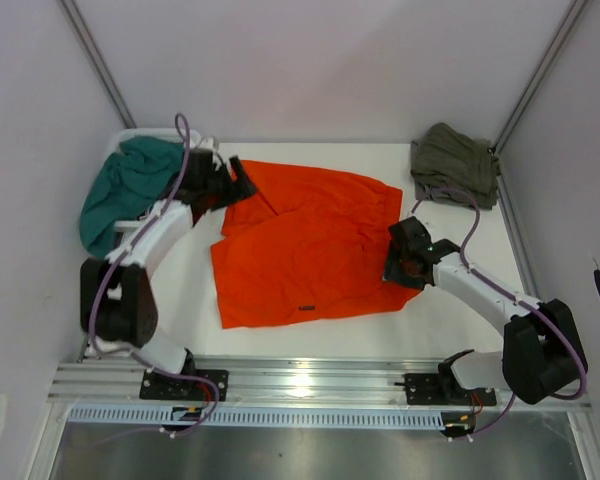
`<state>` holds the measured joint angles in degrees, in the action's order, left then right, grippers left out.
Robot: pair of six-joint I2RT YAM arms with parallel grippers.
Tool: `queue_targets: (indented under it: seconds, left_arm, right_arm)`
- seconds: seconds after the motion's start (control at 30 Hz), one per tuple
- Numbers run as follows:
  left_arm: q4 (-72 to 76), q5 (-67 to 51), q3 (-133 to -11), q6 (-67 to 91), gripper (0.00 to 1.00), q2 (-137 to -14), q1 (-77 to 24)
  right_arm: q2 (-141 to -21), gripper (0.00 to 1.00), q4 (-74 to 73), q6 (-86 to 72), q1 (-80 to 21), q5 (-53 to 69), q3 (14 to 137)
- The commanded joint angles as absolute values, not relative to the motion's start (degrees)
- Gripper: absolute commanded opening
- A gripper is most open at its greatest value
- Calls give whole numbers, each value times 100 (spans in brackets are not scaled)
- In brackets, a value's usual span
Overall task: Fold and stack the shorts
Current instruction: Flatten the shorts out
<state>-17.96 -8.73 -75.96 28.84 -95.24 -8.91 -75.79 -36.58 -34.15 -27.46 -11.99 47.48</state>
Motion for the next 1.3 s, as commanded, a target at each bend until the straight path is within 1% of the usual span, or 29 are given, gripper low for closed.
queue_targets:
  seconds: [0.0,0.03,0.07,0.1,0.17,0.2,0.33,0.47,0.57,0.63,0.7,0.83,1.1,1.27]
  left_arm:
    - [-1583,-352,-6041,3163,81,-8071,-896]
    - [-1582,-317,-5829,3190,82,-7764,-905]
    - [-1626,-282,-5288,3208,81,-7465,-957]
    - [-1791,-220,-5152,3165,82,-6888,-1019]
    - [-2117,156,-4775,3190,83,-6383,-1229]
    - [-2310,176,-4694,3208,83,-5937,-1274]
    - [-2776,237,-4193,3401,83,-5188,-1608]
    - [-3093,430,-3666,3822,81,-4800,-1942]
    - [-2892,413,-3114,4209,83,-4325,-2004]
    - [-2769,369,-2832,4420,85,-4088,-2004]
    - [-2663,334,-2664,4517,86,-4026,-2013]
    - [-2760,430,-2724,4509,88,-4069,-2056]
    - [-2839,562,-2505,4684,89,-3859,-2083]
    - [-2734,589,-2461,4860,91,-3814,-2092]
  right_arm:
    - [-7330,57,-3471,-3191,-2348,-923,4694]
    - [-7226,57,-3506,-3156,-2147,-897,4685]
    - [-7164,57,-3516,-3120,-2058,-888,4658]
    - [-7085,58,-3550,-3111,-1961,-844,4632]
    - [-6882,62,-3612,-3207,-1741,-800,4527]
    - [-6838,62,-3699,-3278,-1671,-756,4500]
    - [-6592,62,-3841,-3638,-1582,-677,4325]
    - [-6364,62,-3876,-4086,-1573,-668,4018]
    - [-6267,62,-3578,-4464,-1556,-467,3553]
    - [-6240,63,-3113,-4683,-1547,-255,3306]
    - [-6327,63,-2805,-4798,-1529,-281,3147]
    - [-6547,62,-2619,-4781,-1538,-562,3164]
    - [-6442,60,-2364,-4922,-1468,-949,3146]
    - [-6530,56,-2180,-5045,-1415,-1212,3129]
